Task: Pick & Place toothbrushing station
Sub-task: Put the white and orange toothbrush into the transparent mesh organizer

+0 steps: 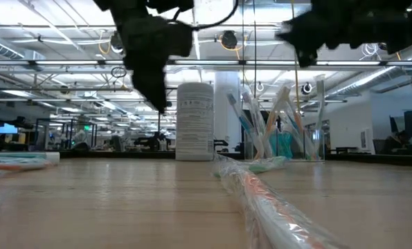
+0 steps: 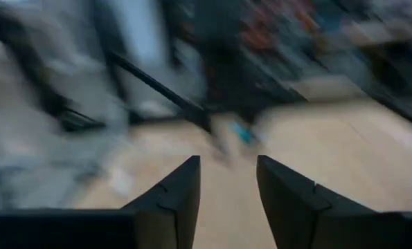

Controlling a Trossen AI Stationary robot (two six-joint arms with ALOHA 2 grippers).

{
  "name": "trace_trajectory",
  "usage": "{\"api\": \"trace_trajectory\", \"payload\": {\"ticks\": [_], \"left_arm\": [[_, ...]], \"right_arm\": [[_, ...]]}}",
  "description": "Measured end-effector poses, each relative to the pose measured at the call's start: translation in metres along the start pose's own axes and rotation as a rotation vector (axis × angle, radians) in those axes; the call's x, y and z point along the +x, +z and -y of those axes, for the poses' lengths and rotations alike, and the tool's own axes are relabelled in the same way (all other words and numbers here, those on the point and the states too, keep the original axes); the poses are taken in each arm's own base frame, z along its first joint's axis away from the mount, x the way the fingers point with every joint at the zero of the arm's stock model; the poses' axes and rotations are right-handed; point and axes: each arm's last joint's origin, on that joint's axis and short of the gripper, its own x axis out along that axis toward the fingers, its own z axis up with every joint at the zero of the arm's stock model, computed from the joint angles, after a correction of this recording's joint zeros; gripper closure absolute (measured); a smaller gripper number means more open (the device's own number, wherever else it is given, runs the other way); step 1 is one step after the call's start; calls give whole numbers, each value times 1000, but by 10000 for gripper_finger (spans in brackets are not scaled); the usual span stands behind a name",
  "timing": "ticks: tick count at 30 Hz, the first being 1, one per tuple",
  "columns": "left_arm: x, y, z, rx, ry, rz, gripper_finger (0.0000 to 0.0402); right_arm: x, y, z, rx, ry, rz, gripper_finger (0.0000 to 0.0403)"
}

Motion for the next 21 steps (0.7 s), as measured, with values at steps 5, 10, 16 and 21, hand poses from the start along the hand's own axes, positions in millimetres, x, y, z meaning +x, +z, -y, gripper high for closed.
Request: {"api": "trace_trajectory", "payload": {"ticks": [5, 10, 16, 21], "left_arm": [[-9, -23, -7, -47, 135, -224, 206], [-15, -47, -9, -62, 214, -311, 206], [-24, -84, -7, -113, 215, -330, 206], [-27, -122, -14, -282, 181, -353, 206]], "right_arm": [[23, -1, -15, -38, 209, 80, 273], [61, -4, -28, 11, 95, -138, 273], [97, -23, -42, 92, 12, -420, 273], [106, -45, -48, 196, -9, -515, 273]]}}
